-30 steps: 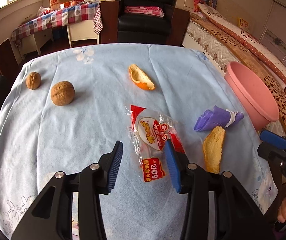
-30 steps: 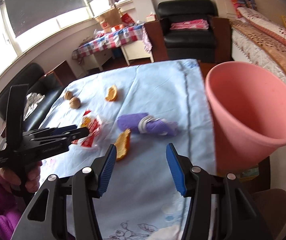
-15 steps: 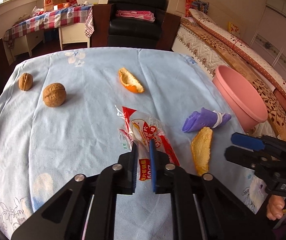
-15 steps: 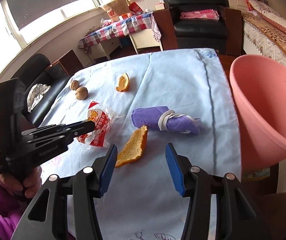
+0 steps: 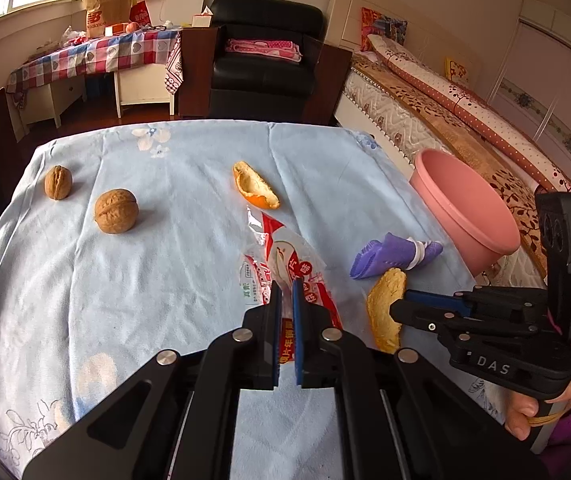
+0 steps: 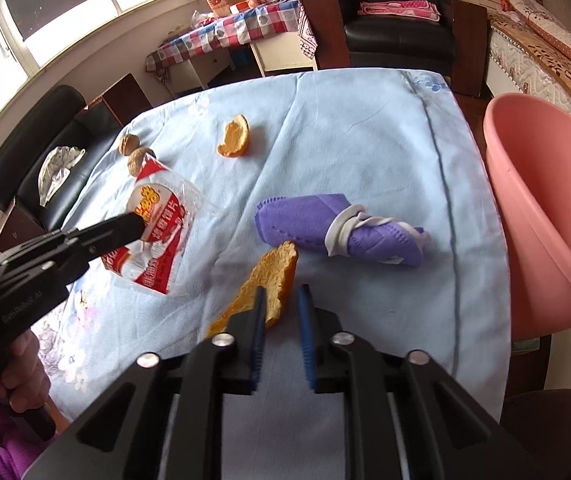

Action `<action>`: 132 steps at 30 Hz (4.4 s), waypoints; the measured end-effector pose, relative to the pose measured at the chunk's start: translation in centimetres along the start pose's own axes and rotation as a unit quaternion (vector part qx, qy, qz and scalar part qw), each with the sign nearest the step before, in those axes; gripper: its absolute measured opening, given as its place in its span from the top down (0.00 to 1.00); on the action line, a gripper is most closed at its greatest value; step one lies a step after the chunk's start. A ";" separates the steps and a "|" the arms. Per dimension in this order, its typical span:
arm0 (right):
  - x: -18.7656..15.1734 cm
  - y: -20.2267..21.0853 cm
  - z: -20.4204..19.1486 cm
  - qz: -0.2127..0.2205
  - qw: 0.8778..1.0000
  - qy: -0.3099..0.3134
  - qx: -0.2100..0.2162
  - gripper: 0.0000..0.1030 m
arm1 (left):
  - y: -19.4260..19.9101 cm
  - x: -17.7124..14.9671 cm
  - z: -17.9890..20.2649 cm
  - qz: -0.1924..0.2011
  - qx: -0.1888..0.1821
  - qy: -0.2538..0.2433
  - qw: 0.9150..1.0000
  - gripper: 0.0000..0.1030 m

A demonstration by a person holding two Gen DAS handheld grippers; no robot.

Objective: Collect trash

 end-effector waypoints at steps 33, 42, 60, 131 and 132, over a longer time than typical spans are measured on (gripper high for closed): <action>0.1 12.0 7.4 0.150 0.983 -0.073 -0.075 0.97 | 2.3 2.2 9.6 0.035 -0.076 -0.070 0.994 0.96; -0.8 15.0 12.6 0.179 0.968 -0.127 -0.123 0.97 | 1.5 2.7 14.0 0.036 -0.102 -0.100 0.989 0.96; -2.8 17.1 18.1 0.197 0.946 -0.175 -0.187 0.97 | -1.5 2.5 21.3 0.026 -0.133 -0.143 0.980 0.96; -5.5 14.5 24.1 0.177 0.930 -0.230 -0.224 0.69 | -11.3 0.7 25.6 -0.011 -0.074 -0.149 0.986 0.64; -5.4 14.6 23.9 0.178 0.930 -0.230 -0.224 0.69 | -11.1 0.8 25.5 -0.011 -0.075 -0.149 0.986 0.64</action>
Point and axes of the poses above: each gripper's, at about its wrist camera, not at the fingertips, and y roughly against the way its jaws point, z to its right, x to its top, the point moved 8 cm from there along -y, roughly the way its jaws point, and after that the axes turned 15 degrees about y, right-handed, at the moved point
